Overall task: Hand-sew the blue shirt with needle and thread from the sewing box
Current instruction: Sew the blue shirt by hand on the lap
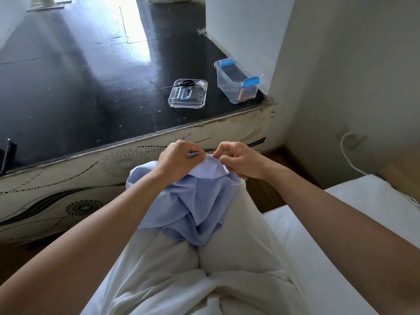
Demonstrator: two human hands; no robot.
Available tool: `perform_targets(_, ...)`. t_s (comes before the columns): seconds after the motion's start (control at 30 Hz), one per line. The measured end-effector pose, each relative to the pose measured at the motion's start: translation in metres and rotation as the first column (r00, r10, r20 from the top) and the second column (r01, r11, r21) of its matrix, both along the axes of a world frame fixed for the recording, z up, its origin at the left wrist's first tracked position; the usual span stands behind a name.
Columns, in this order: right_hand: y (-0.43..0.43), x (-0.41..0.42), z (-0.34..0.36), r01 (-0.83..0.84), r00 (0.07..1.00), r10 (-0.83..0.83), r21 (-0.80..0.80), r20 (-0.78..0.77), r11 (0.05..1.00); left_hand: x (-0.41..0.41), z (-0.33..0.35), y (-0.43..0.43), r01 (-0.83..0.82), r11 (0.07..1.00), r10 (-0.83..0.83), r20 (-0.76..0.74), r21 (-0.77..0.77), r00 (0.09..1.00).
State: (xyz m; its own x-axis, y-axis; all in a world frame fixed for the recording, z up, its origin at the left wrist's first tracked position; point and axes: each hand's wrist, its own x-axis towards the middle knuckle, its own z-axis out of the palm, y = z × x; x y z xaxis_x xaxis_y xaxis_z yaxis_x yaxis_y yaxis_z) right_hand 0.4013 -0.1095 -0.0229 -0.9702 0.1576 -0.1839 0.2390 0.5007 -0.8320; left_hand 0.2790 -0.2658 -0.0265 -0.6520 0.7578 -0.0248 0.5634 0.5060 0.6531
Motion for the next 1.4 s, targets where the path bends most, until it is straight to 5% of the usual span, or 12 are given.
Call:
perform_targets(0.63,-0.007,-0.006,-0.011,0.146,0.987,-0.14,0.079,-0.078,0.986,-0.007,-0.012,0.005,-0.118,0.991,0.115,0.04,0.059,0.993)
perform_targets(0.93,0.003,0.004,-0.01,0.105,0.992,-0.116,-0.174,-0.056,0.979,-0.006,-0.005,0.002,-0.096,0.986,0.056,0.275,0.135,0.96)
perform_targets(1.4,0.001,0.001,-0.009,0.02,0.995,-0.055,-0.371,-0.083,0.928,-0.004,0.003,-0.008,-0.086,0.974,-0.074,0.65,0.21,0.756)
